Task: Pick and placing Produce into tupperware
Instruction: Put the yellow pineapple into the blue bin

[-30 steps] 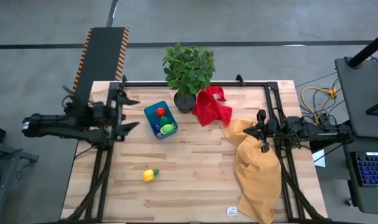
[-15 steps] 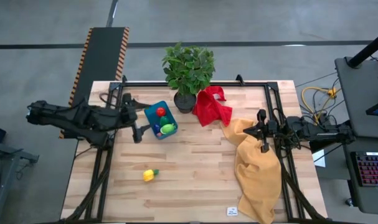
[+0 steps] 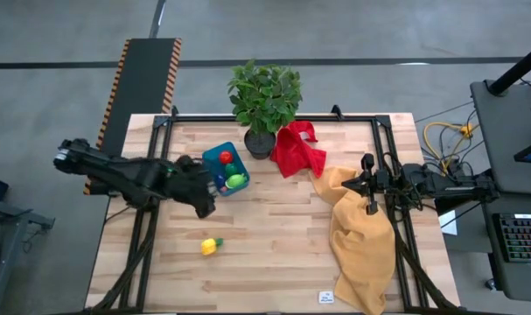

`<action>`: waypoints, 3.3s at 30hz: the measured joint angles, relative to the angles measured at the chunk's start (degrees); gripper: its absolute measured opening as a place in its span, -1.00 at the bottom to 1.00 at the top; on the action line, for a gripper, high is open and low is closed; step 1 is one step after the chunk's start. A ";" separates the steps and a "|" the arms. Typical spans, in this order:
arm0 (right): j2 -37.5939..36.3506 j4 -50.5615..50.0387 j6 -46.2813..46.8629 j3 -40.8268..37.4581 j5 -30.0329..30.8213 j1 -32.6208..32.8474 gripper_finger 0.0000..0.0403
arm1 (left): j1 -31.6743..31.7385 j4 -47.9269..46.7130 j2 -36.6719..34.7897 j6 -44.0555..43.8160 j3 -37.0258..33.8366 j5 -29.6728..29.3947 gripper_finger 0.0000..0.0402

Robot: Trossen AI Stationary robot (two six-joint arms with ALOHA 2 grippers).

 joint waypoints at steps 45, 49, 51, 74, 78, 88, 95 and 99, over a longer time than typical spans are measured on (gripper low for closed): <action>0.00 0.07 -4.44 0.00 4.92 -0.04 -0.96 | -9.27 2.23 32.36 -21.06 1.91 36.49 0.64; 0.00 0.06 -4.42 0.00 4.93 -0.04 -0.96 | -9.64 2.23 34.64 -20.58 1.85 36.49 0.64; 0.00 0.05 -4.42 0.00 4.93 -0.04 -0.96 | -9.65 2.22 35.42 -19.93 1.85 36.46 0.64; 0.00 0.01 -4.44 0.00 4.92 -0.04 -0.96 | -9.65 2.43 40.12 -14.45 1.52 33.08 0.60; 0.00 0.00 -4.44 0.00 4.94 -0.04 -0.96 | -9.65 2.41 40.12 -14.23 1.52 33.06 0.46; 0.00 0.00 -4.46 0.00 4.94 -0.04 -0.96 | -9.65 2.03 40.00 -12.83 1.50 32.10 0.05; 0.00 0.00 -4.44 0.00 4.94 -0.04 -0.96 | -9.65 2.03 37.99 -10.58 1.52 30.10 -0.05; 0.00 0.00 -4.44 0.00 4.94 -0.03 -0.96 | -9.58 1.60 35.85 -10.02 1.52 27.54 -0.06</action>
